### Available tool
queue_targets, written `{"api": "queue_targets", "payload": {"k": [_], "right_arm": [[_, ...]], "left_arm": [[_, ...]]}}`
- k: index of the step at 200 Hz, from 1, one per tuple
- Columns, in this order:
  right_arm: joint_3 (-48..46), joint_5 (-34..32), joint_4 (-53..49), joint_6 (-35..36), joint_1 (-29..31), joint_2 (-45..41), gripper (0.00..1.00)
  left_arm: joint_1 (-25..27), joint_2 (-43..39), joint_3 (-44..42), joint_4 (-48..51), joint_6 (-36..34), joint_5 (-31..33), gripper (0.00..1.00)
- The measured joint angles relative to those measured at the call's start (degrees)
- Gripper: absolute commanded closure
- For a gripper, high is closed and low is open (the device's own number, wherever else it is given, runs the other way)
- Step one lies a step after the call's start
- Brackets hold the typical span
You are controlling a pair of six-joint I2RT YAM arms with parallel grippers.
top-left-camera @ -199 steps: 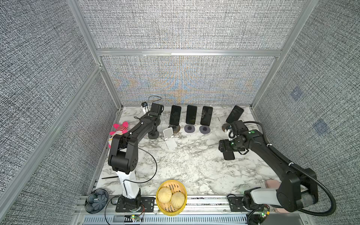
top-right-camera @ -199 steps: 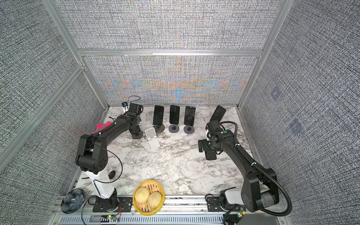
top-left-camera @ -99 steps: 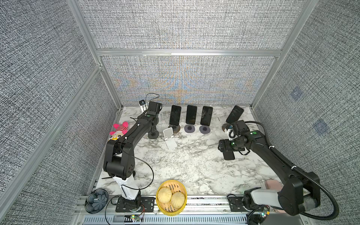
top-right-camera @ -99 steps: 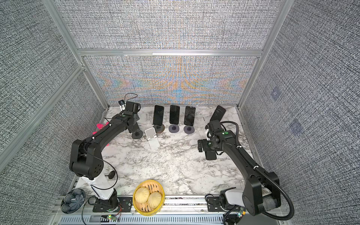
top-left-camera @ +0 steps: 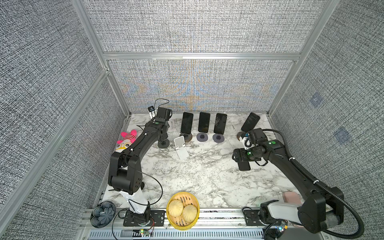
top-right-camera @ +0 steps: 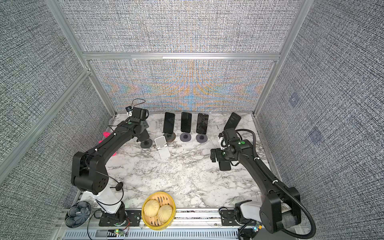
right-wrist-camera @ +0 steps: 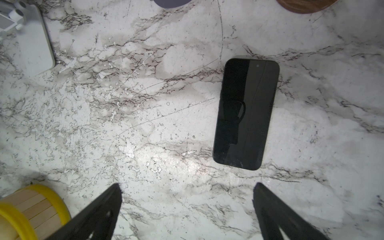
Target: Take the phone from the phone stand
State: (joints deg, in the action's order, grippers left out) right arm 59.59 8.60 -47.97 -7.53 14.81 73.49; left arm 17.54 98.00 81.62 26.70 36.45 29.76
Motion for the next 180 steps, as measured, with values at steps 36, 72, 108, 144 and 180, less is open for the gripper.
{"api": "queue_targets", "payload": {"k": [36,72,108,144,180], "right_arm": [[1.7,6.34,1.27,1.92,2.95,0.11,0.01],[5.7,14.88,7.48,4.07,10.78,2.34,0.06],[10.23,23.06,15.19,4.22,16.98,6.69,0.16],[13.33,27.32,22.93,1.44,21.29,9.97,0.41],[15.13,28.68,28.76,-2.45,22.23,12.92,0.61]], "left_arm": [[0.0,-3.58,0.09,3.43,-0.24,-4.66,0.4],[-0.02,-8.28,0.13,6.82,-3.04,-11.34,0.4],[-0.04,-12.9,2.47,12.55,-6.93,-18.25,0.44],[-0.07,-16.02,1.25,14.27,-9.42,-29.92,0.48],[1.16,-14.08,-2.89,11.39,-8.52,-45.05,0.51]]}}
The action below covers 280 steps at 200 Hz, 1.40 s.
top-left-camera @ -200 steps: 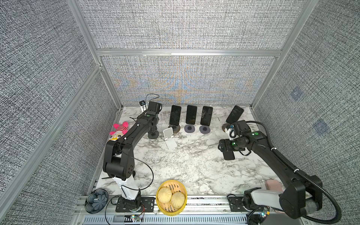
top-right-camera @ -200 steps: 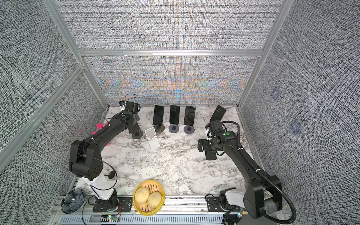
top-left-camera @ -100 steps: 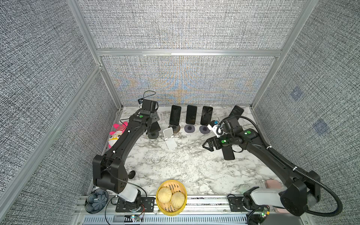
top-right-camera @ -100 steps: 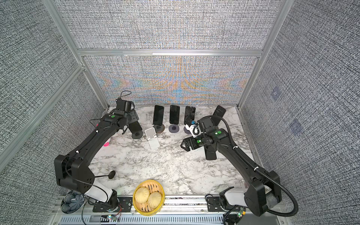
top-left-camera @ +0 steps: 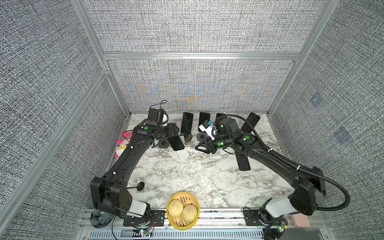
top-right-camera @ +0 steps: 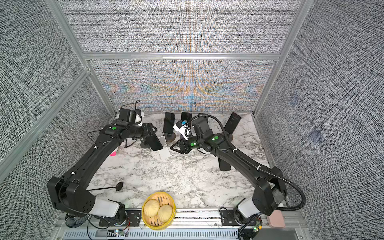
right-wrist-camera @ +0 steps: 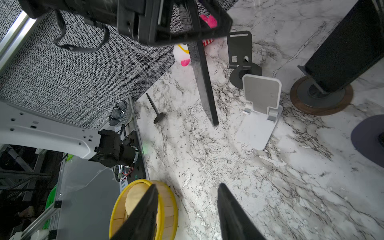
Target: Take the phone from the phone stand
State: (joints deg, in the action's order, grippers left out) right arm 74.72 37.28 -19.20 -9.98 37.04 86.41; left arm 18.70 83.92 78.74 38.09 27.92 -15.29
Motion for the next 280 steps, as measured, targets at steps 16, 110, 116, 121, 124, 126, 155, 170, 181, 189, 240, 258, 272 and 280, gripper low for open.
{"api": "queue_targets", "payload": {"k": [16,110,116,121,124,126,155,170,181,189,240,258,272,280], "right_arm": [[0.39,-0.2,0.94,-0.37,0.02,0.85,0.62],[1.97,-6.75,2.25,-1.29,2.51,4.59,0.66],[2.16,-7.37,2.25,-1.2,2.64,4.7,0.66],[2.34,-7.93,2.4,-1.18,2.69,4.81,0.66],[2.43,-8.31,2.51,-1.18,2.73,4.87,0.67],[2.47,-8.55,2.64,-1.18,2.73,4.9,0.68],[2.82,-10.21,3.74,-1.18,3.21,5.88,0.75],[3.15,-10.73,4.02,-1.18,3.67,6.67,0.76],[3.37,-11.26,4.31,-1.18,3.8,7.13,0.8],[3.43,-11.5,4.42,-1.18,3.87,7.32,0.84],[3.41,-11.87,4.63,-1.38,4.17,7.39,1.0],[3.39,-12.07,4.7,-1.44,4.22,7.37,1.0],[3.39,-12.07,4.72,-1.46,4.22,7.34,1.0],[3.39,-12.07,4.76,-1.49,4.22,7.34,1.0]], "left_arm": [[0.35,0.46,-0.9,-1.62,0.72,-4.59,0.52],[2.32,2.97,-1.18,-6.25,2.1,-13.66,0.54],[2.45,2.97,-1.14,-6.4,2.1,-13.77,0.54],[2.54,2.97,-1.14,-6.51,2.1,-13.88,0.54],[2.56,2.97,-1.14,-6.58,2.1,-13.99,0.54],[2.6,2.97,-1.14,-6.62,2.1,-14.05,0.54],[2.91,2.97,-1.14,-6.8,2.34,-14.6,0.55],[2.97,2.97,-1.18,-7.28,2.49,-14.71,0.55],[3.04,2.97,-1.2,-7.61,2.54,-14.69,0.55],[3.08,2.97,-1.2,-7.74,2.54,-14.71,0.56],[3.3,2.84,-1.73,-8.44,2.75,-14.21,0.55],[3.28,2.71,-1.92,-8.68,2.75,-14.21,0.44],[3.28,2.47,-2.23,-8.98,2.84,-14.16,0.28],[3.28,2.29,-2.45,-9.25,2.97,-14.12,0.2]]}}
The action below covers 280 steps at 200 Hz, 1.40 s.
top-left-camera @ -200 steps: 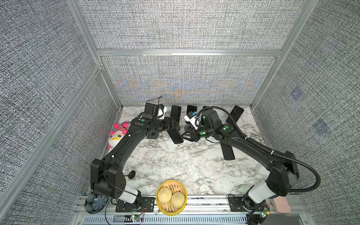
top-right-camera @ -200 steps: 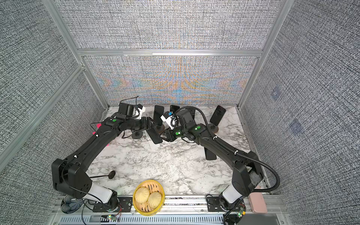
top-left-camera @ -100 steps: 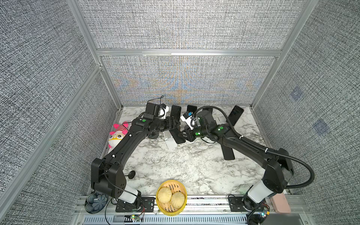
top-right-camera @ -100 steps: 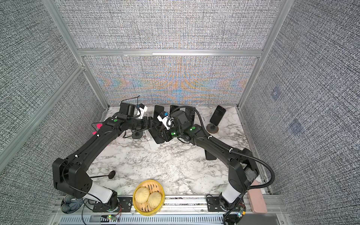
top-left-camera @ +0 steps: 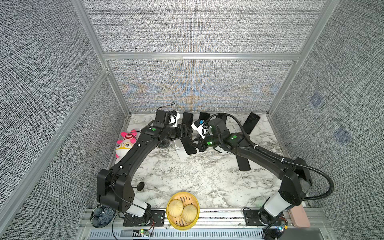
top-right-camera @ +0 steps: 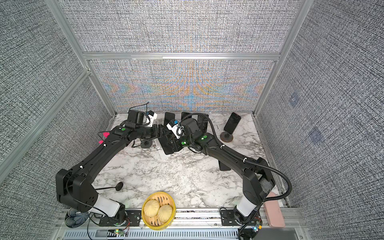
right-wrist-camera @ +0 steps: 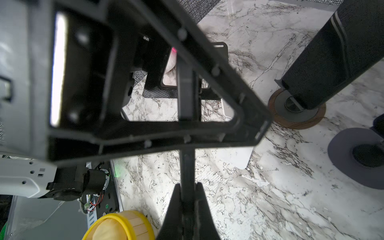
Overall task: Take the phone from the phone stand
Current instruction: 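Draw the right gripper back toward the laid phone while the left gripper holds position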
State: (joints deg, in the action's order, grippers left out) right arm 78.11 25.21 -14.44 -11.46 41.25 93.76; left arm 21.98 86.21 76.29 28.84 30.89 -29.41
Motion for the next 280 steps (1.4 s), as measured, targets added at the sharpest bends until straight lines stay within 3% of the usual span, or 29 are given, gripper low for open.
{"api": "queue_targets", "payload": {"k": [16,63,104,131,218,280], "right_arm": [[0.0,-0.15,0.04,-0.46,0.0,0.0,1.0],[-0.11,-1.95,-0.44,-0.85,-0.11,-0.5,1.0],[-4.85,-3.23,-3.76,0.0,-2.45,-5.92,1.0],[-10.27,-3.72,-8.55,1.01,-7.13,-11.58,1.0],[-26.38,-3.74,-25.46,4.33,-30.93,-25.18,1.0],[-27.26,-0.94,-25.9,6.1,-37.07,-19.12,1.0]], "left_arm": [[0.0,-0.61,-0.46,-0.33,0.09,-0.24,0.02],[0.04,-3.06,-1.4,-0.92,0.63,-0.5,0.01],[0.04,-3.54,1.77,2.05,-2.16,2.27,0.01],[0.02,-3.8,3.67,5.44,-5.51,3.93,0.01],[0.0,-1.66,4.63,12.81,-15.74,9.03,0.01],[0.0,-1.4,0.04,12.72,-17.81,9.75,0.01]]}}
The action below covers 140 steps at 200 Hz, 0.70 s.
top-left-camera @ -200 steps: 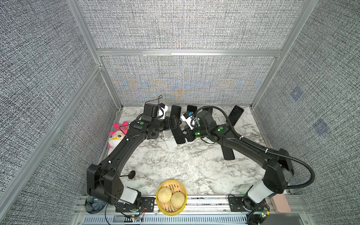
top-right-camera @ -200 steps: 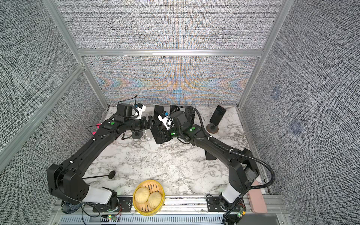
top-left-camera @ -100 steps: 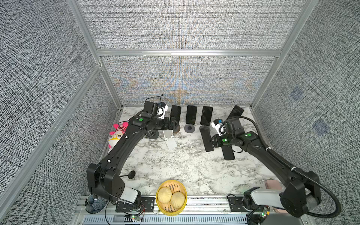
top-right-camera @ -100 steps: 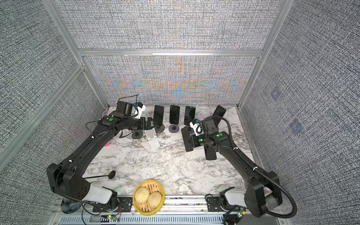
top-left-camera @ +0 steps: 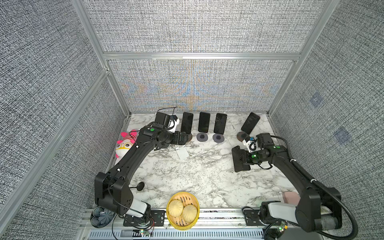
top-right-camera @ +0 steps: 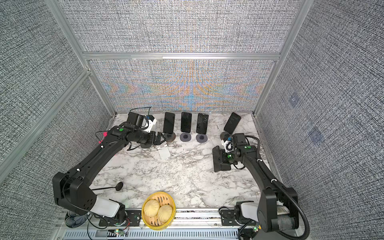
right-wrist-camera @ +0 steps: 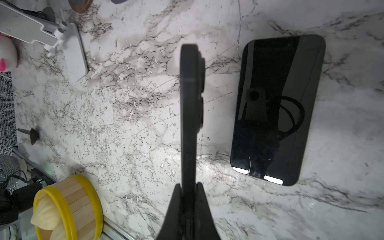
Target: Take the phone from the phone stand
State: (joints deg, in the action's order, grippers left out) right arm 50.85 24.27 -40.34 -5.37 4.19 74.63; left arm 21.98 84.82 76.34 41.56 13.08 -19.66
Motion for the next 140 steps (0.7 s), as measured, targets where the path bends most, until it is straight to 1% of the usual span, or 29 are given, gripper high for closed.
{"api": "queue_targets", "payload": {"k": [73,140], "right_arm": [[1.57,2.58,2.4,1.55,-1.16,7.54,1.0],[1.62,3.61,4.35,2.14,-1.51,10.62,0.99]], "left_arm": [[0.0,0.07,-0.2,-0.35,-0.68,-0.46,0.01],[0.0,0.46,-0.2,-0.33,-0.96,-0.46,0.01]]}}
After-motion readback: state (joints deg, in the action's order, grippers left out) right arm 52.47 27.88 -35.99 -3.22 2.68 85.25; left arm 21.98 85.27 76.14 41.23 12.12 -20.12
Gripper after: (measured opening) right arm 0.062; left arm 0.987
